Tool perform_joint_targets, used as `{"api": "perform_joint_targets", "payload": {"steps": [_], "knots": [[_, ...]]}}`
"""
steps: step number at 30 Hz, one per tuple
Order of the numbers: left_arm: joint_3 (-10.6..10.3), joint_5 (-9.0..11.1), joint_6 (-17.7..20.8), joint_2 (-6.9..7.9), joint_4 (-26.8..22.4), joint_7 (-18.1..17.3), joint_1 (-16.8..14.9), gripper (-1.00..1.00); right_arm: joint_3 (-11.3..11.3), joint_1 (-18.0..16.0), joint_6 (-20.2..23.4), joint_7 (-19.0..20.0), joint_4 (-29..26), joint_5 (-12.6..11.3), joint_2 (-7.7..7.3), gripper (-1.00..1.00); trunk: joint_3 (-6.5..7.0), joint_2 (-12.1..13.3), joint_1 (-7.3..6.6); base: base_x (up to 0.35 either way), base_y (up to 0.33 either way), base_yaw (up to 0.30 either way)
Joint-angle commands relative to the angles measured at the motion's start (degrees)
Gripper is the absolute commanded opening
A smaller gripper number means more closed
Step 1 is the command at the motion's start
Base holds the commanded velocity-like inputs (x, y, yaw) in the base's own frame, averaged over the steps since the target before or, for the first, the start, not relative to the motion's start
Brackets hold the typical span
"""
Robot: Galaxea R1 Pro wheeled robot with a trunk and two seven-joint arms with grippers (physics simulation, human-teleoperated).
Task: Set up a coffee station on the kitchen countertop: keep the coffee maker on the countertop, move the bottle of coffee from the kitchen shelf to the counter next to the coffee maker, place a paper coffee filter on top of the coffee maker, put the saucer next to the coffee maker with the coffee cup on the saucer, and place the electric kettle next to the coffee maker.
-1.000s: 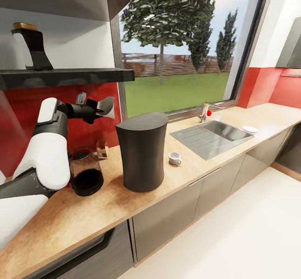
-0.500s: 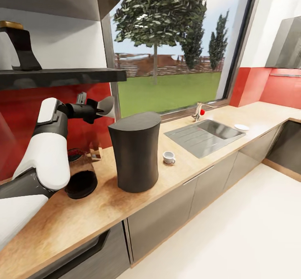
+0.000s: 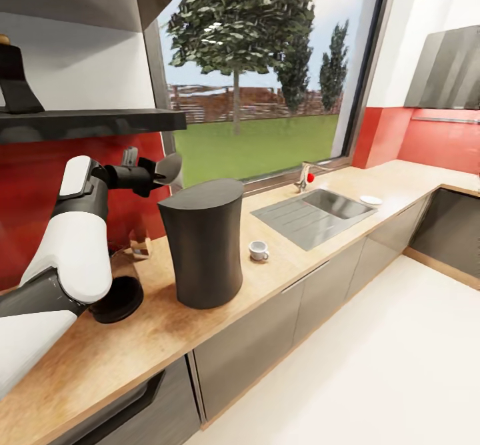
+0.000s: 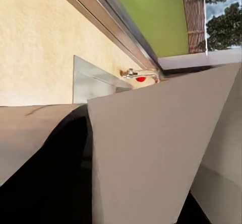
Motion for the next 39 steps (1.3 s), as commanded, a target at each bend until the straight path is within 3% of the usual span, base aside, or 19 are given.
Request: {"api": "perform_joint_targets", "payload": {"steps": [1, 36, 39], "knots": [[0.27, 0.54, 0.24, -0.07, -0.06, 0.62, -0.09, -1.00, -0.07, -0.04, -0.19, -0.01, 0.04, 0.01, 0.00, 1.00, -0.14, -0.12, 0.04, 0.000, 0.000, -0.043], [0.49, 0.54, 0.32, -0.04, -0.04, 0.62, -0.07, -1.00, -0.07, -0.05, -0.19, -0.03, 0.04, 0.01, 0.00, 1.00, 1.80, -0.12, 0.04, 0.000, 0.000, -0.002], [1.01, 0.68, 3.11, 0.63, 0.01, 0.60, -0.07, -1.00, -0.07, -0.04, -0.19, -0.05, 0.04, 0.01, 0.00, 1.00, 1.80, -0.12, 0.04, 0.000, 0.000, 0.000]]}}
